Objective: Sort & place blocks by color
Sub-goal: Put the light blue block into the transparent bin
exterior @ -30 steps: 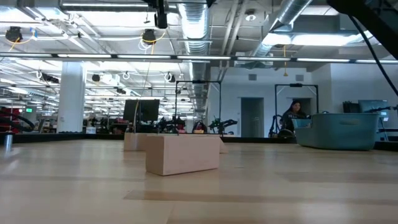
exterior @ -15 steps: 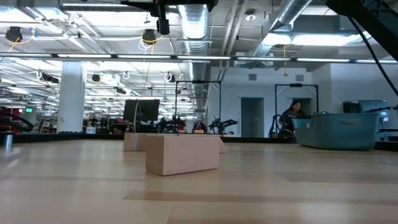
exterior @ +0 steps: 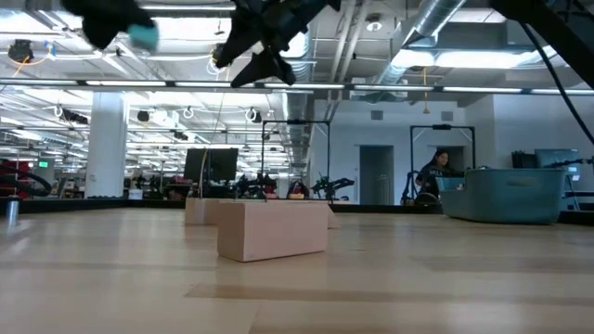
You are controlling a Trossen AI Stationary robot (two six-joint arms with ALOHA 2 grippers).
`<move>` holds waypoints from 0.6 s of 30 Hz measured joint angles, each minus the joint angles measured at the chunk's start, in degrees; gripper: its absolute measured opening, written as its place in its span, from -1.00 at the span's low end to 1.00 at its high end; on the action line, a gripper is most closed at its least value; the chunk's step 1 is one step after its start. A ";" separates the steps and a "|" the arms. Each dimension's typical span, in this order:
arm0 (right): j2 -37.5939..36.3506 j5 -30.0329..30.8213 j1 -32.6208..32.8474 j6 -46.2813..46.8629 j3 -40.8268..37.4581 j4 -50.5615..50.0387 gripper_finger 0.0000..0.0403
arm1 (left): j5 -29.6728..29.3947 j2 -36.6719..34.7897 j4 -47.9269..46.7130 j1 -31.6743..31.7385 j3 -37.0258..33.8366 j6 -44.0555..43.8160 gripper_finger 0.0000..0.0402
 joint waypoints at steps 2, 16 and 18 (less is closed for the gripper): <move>-0.01 3.60 1.43 -4.46 0.03 -3.45 0.12 | 7.76 1.09 -5.10 -1.67 0.02 -8.76 -0.47; 0.01 1.16 4.09 -10.57 -16.56 0.90 -0.01 | 32.88 20.50 -13.25 -22.34 0.02 -49.45 -0.41; 0.06 -0.67 3.88 -10.87 -18.15 1.19 -0.05 | 33.57 23.40 -13.24 -24.83 0.02 -56.01 -0.39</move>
